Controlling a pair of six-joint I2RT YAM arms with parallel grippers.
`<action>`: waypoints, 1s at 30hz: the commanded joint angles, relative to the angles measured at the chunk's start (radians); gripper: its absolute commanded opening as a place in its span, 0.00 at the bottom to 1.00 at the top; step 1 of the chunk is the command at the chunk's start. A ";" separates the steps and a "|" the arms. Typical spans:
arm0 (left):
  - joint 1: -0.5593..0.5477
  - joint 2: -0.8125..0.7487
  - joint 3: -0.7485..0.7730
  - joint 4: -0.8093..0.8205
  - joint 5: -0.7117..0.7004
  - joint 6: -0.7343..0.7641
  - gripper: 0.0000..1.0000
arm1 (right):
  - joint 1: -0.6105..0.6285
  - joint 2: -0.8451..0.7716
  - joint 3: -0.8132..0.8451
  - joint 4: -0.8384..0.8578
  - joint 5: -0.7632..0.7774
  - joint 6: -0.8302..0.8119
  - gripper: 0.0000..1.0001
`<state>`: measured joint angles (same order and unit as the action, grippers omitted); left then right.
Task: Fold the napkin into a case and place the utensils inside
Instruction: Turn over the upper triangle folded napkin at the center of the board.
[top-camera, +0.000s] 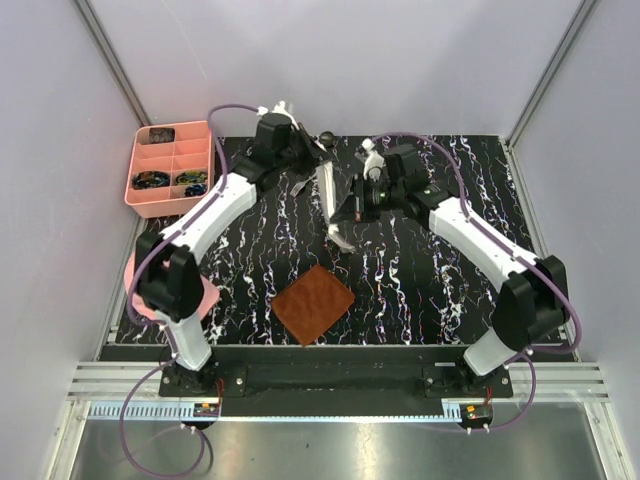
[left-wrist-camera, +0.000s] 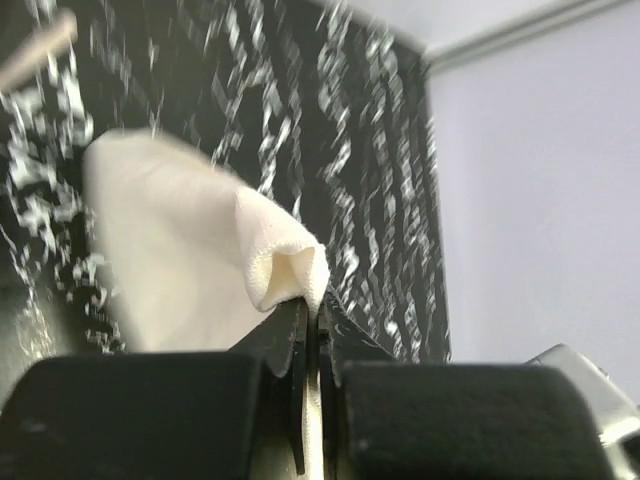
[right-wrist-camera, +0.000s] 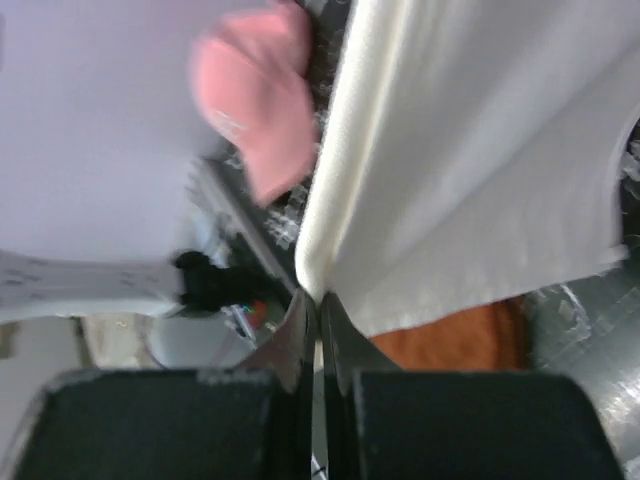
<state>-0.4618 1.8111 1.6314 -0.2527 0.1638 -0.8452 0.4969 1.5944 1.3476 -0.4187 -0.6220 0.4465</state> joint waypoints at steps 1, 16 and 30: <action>-0.008 -0.070 0.038 0.174 -0.196 0.067 0.00 | -0.009 -0.074 -0.040 0.346 -0.341 0.292 0.00; -0.164 0.617 0.541 0.230 -0.109 0.031 0.00 | -0.420 0.171 -0.639 0.889 -0.542 0.517 0.00; -0.278 0.645 0.475 0.397 -0.152 0.029 0.04 | -0.443 -0.010 -0.636 0.196 -0.076 0.124 0.00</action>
<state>-0.7380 2.5160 2.0876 -0.0494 0.0967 -0.8131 0.0452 1.6482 0.7712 -0.0475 -0.7578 0.6159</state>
